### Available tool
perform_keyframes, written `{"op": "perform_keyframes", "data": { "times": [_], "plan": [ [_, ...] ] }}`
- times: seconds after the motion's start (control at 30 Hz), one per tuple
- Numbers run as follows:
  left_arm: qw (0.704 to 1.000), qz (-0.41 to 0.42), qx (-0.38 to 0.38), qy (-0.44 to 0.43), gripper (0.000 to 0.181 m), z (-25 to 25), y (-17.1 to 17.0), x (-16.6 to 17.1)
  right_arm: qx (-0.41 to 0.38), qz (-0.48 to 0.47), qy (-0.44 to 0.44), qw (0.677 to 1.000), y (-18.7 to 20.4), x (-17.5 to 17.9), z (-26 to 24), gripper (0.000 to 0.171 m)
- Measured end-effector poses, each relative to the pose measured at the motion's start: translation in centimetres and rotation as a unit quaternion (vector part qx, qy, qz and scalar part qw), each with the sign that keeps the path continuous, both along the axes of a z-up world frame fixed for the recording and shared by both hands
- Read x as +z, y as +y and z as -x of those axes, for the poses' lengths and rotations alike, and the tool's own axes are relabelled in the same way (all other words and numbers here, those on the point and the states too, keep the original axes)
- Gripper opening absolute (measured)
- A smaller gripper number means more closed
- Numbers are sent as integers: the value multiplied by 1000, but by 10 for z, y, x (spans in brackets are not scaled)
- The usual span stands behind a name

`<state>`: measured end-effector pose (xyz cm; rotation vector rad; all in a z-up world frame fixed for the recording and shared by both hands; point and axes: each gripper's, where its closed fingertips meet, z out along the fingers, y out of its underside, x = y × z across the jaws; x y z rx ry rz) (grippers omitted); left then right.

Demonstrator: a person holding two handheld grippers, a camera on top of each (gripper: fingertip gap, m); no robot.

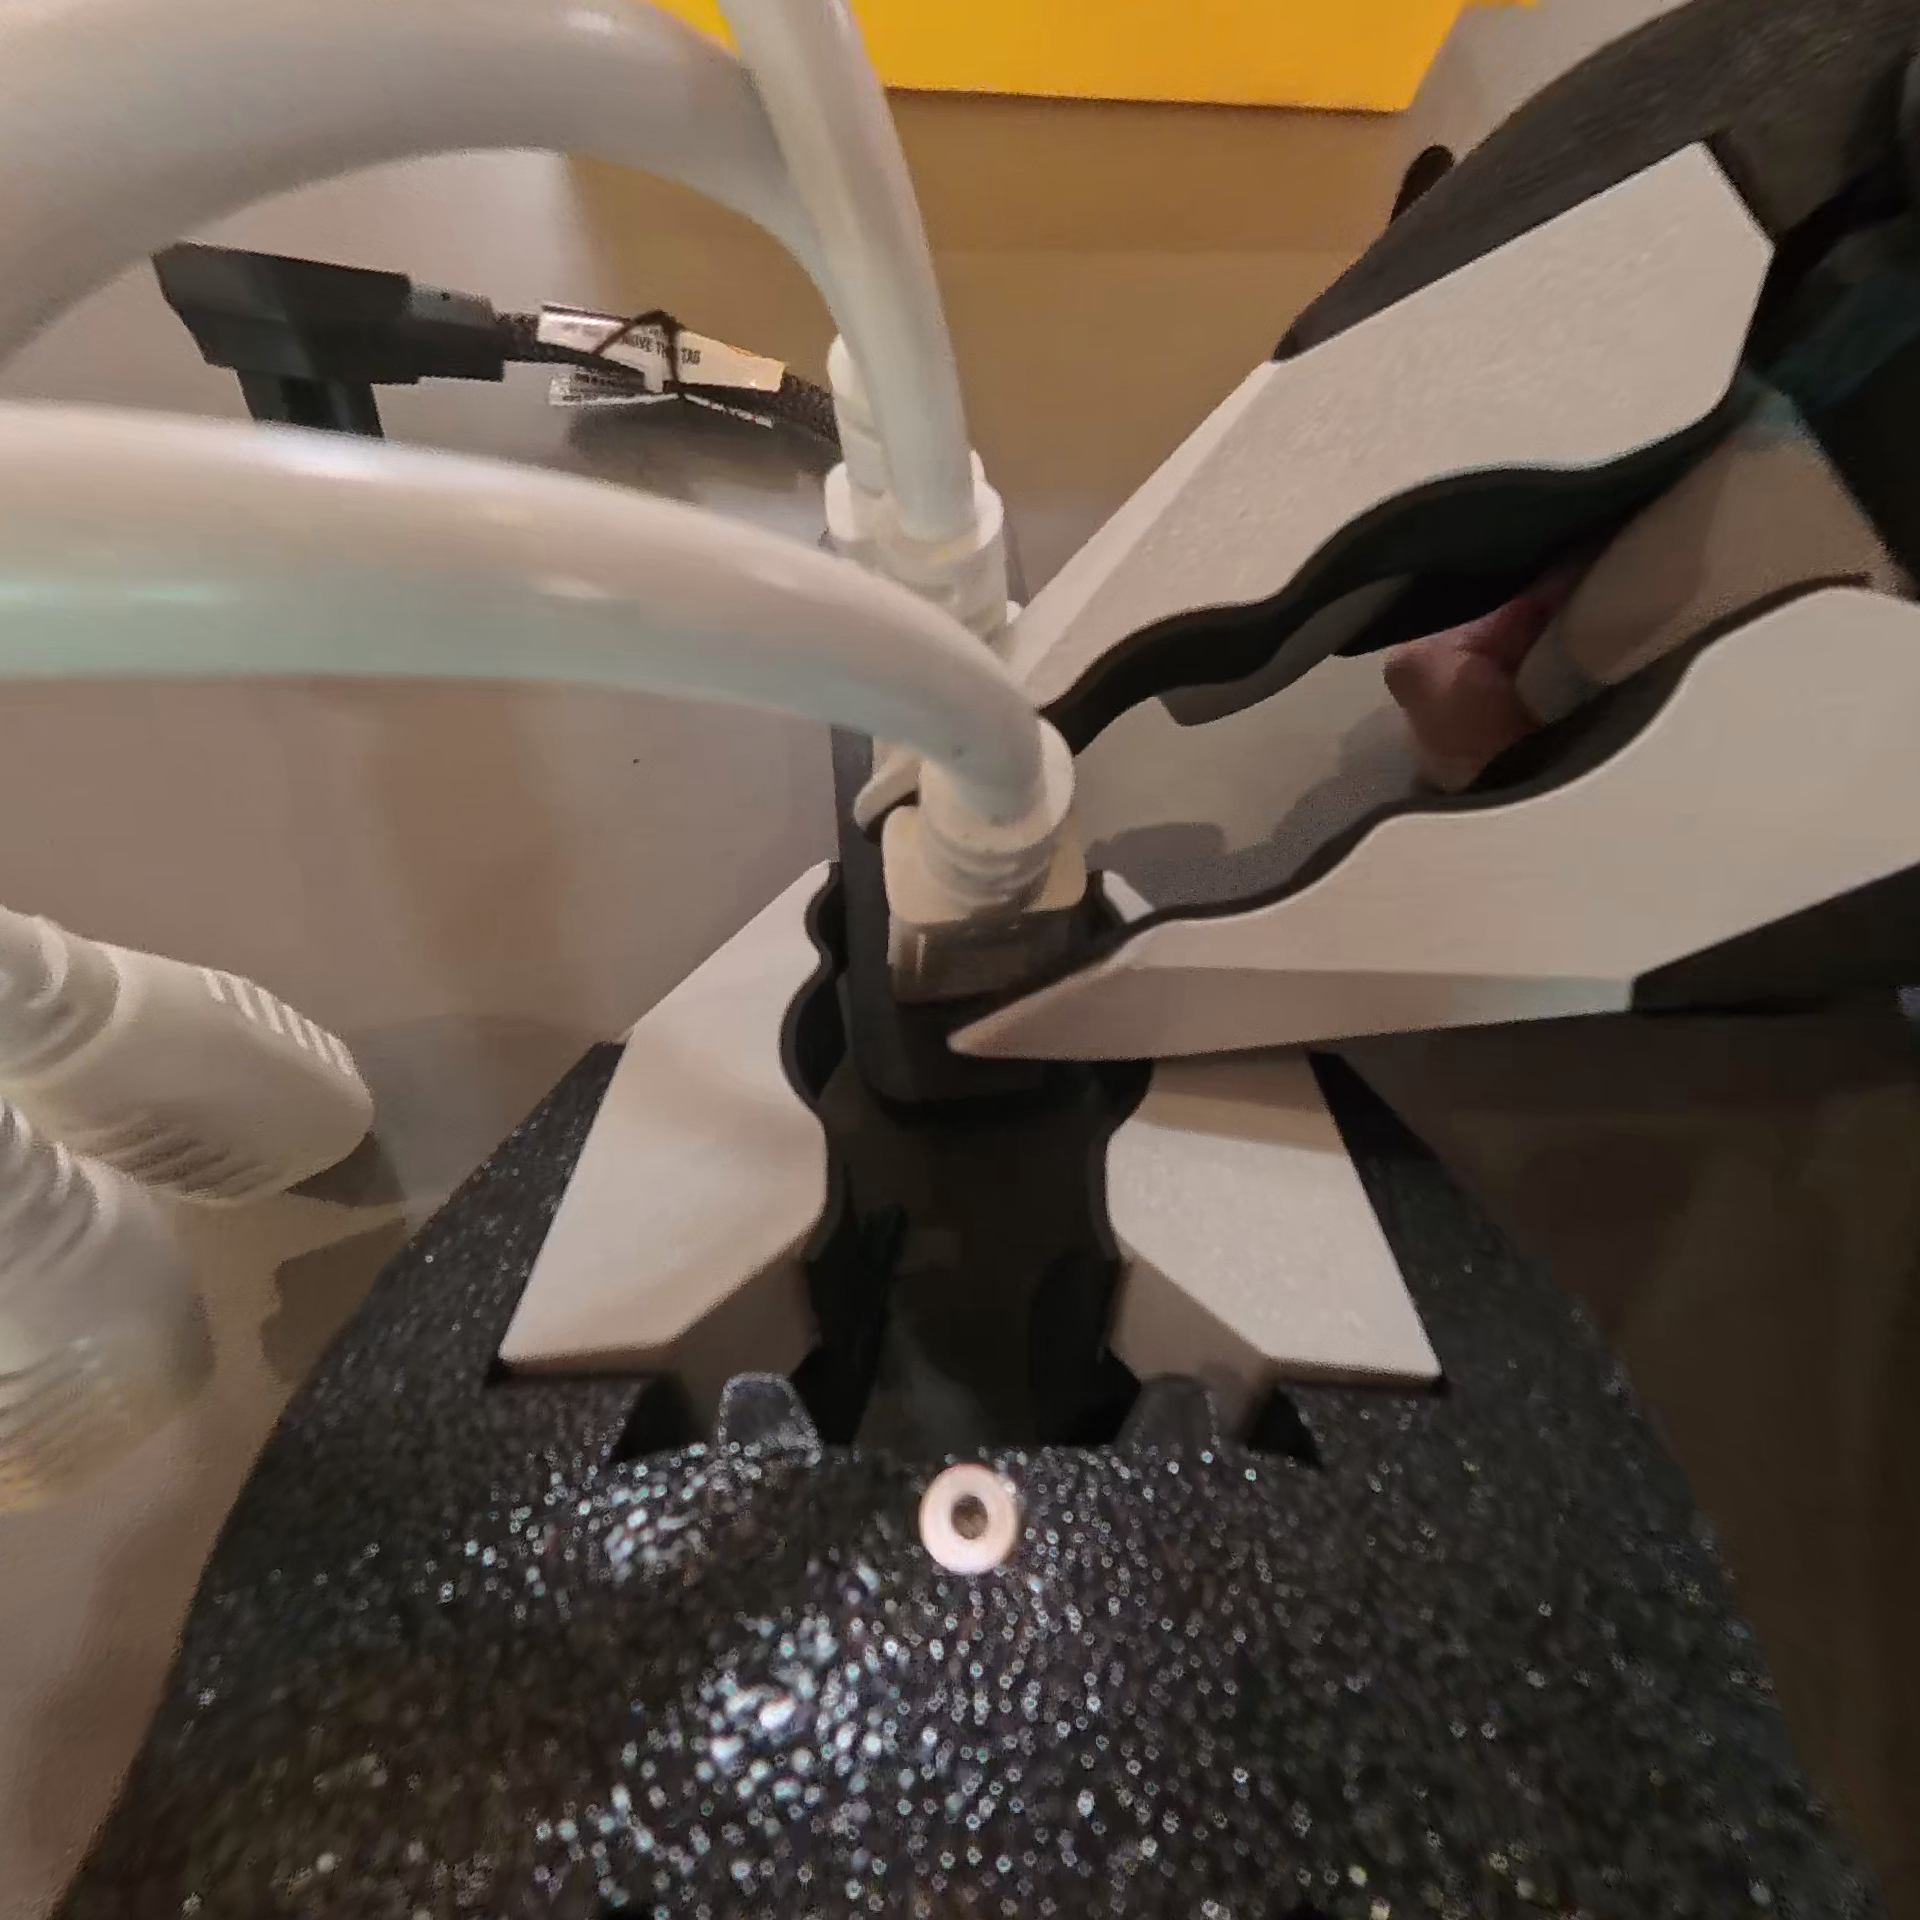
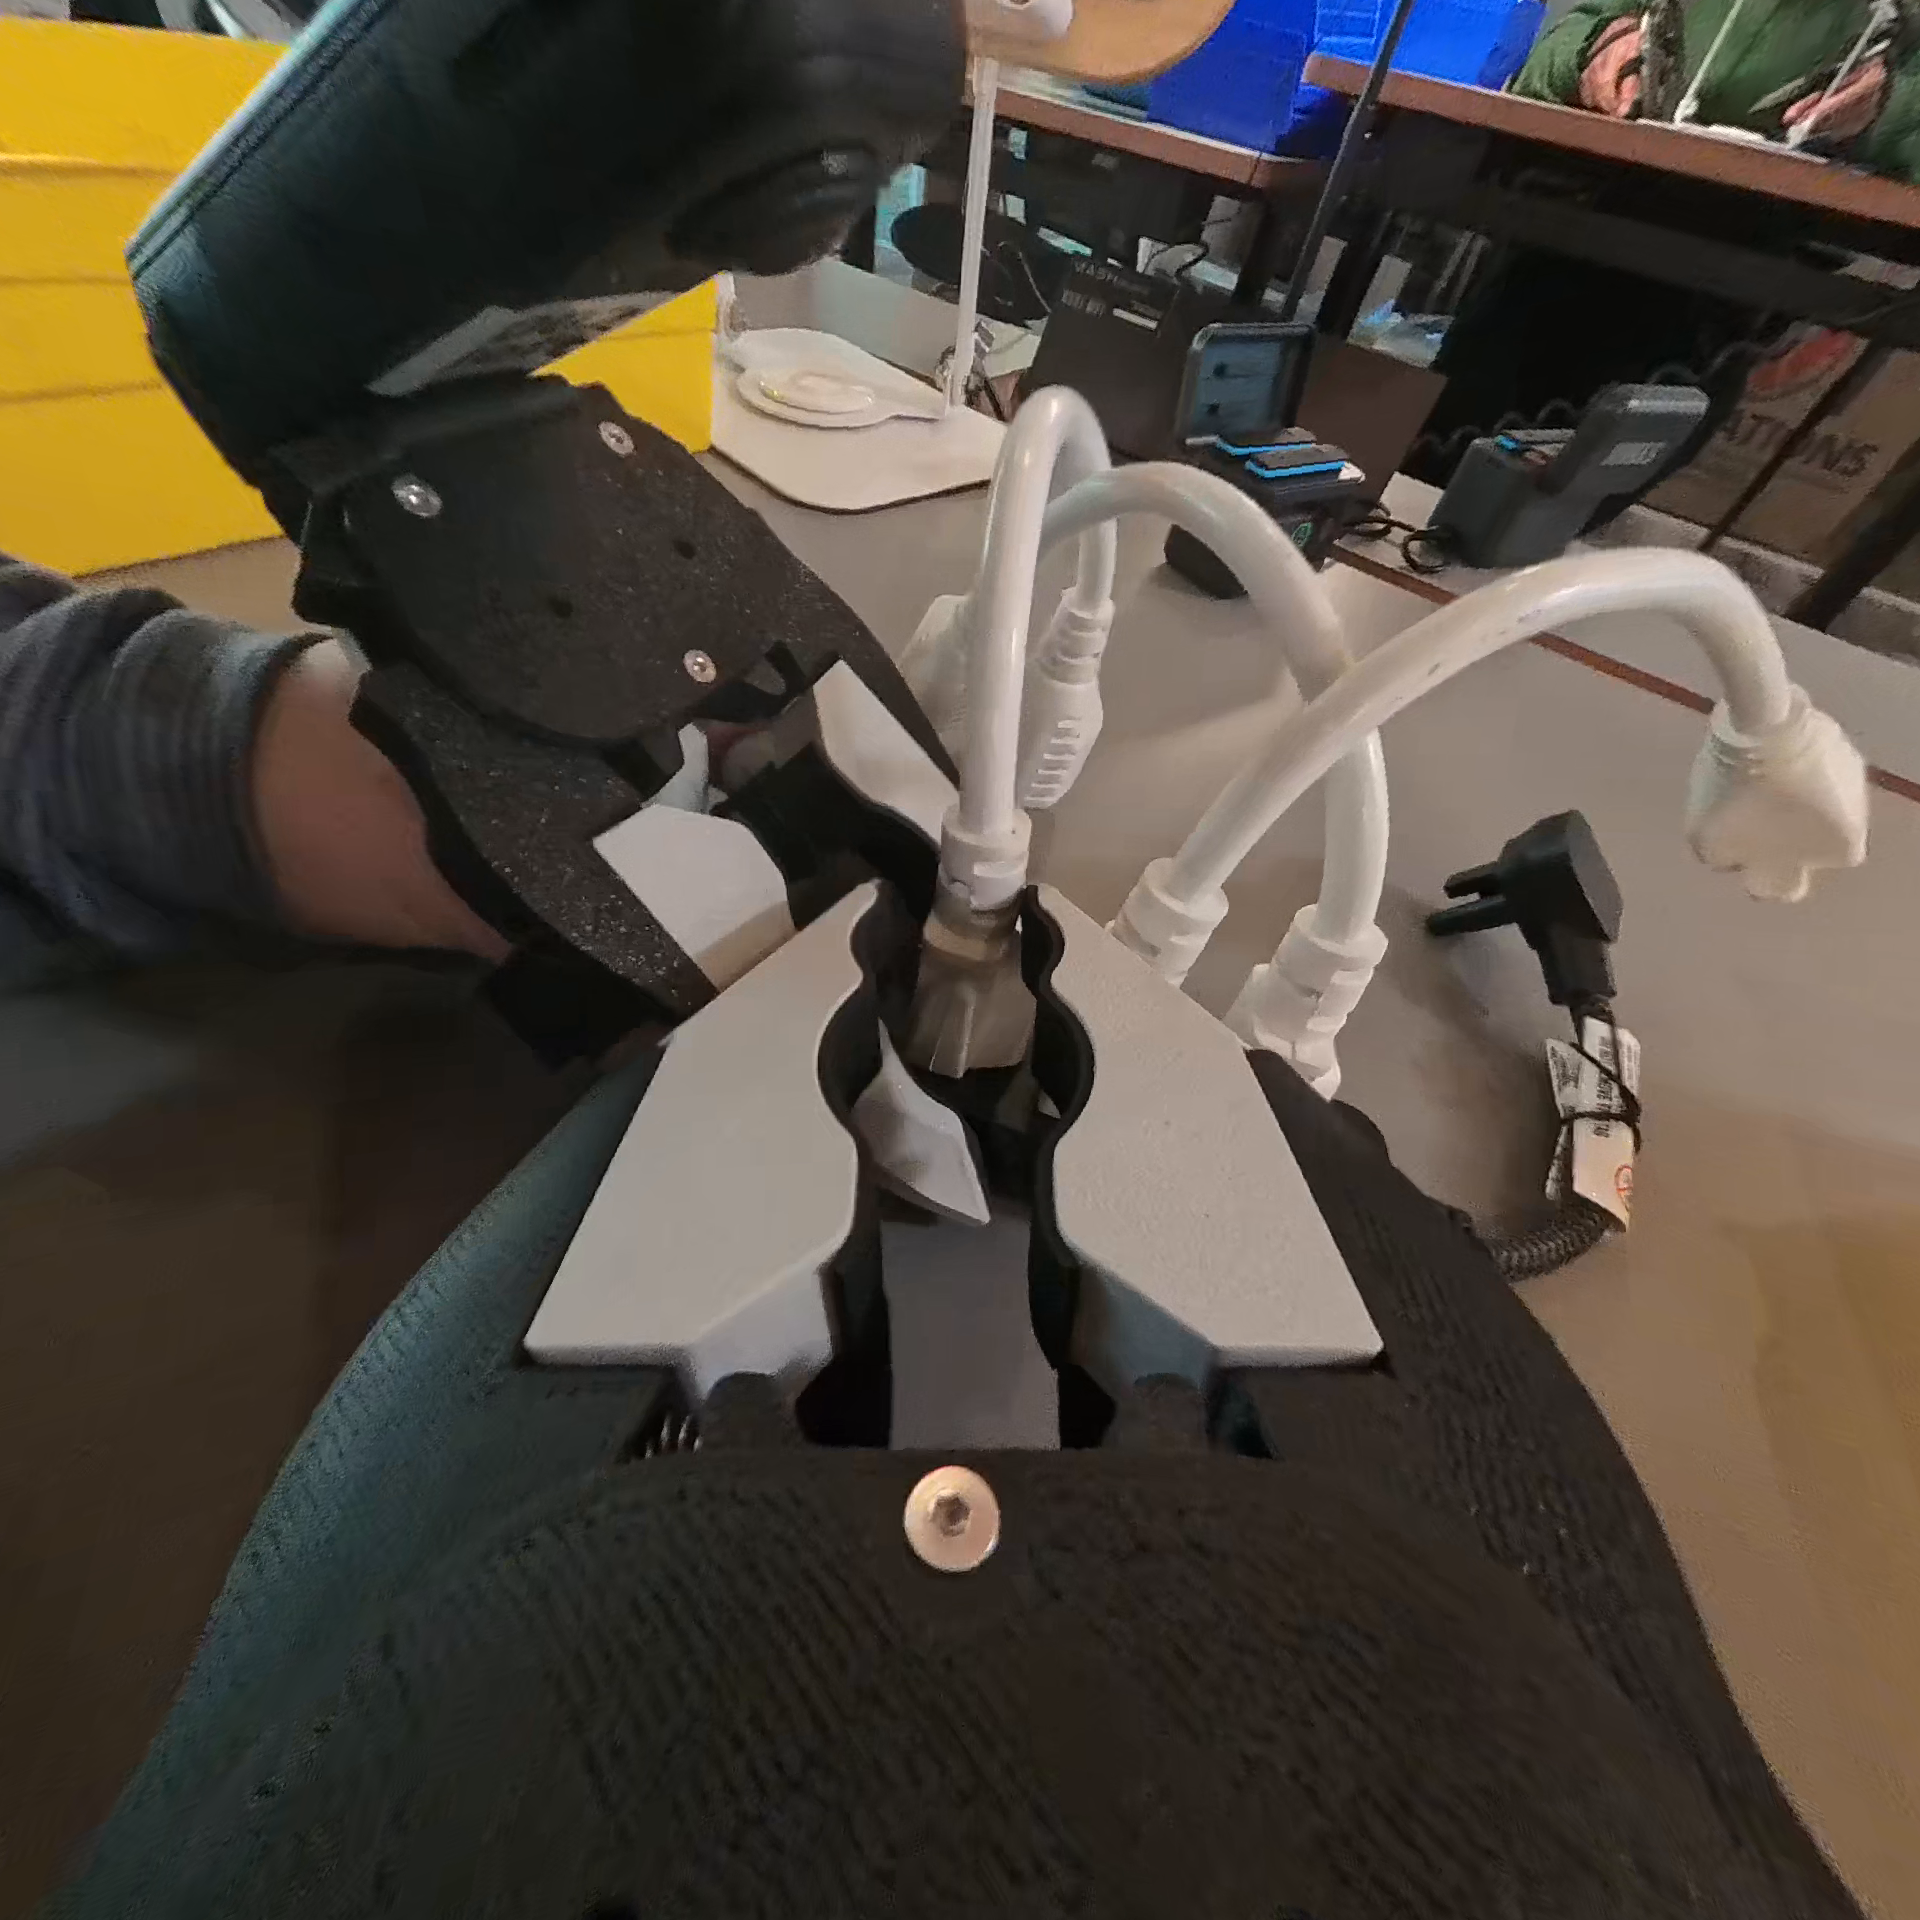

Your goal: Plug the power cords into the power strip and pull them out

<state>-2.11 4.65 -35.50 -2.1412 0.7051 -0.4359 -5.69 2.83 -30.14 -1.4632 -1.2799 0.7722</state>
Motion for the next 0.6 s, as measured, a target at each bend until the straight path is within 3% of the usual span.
{"op": "perform_keyframes", "data": {
  "times": [0.13,0.27,0.37,0.47,0.6],
  "plan": [
    [998,-5,-62,7,45,-5,-8,0,0,-45,-22,999,-5,-3,-5,19],
    [997,-17,-76,30,45,-7,-11,-2,5,-77,-38,996,-9,-5,-9,18],
    [996,-9,-85,17,45,-4,-12,-1,25,-113,-15,993,-15,6,-18,38],
    [995,3,-98,-7,45,5,-14,1,80,-143,-19,986,-25,13,-35,46],
    [990,3,-143,-5,45,15,-21,1,103,-167,-87,977,-2,-1,-53,51]
  ]
}}
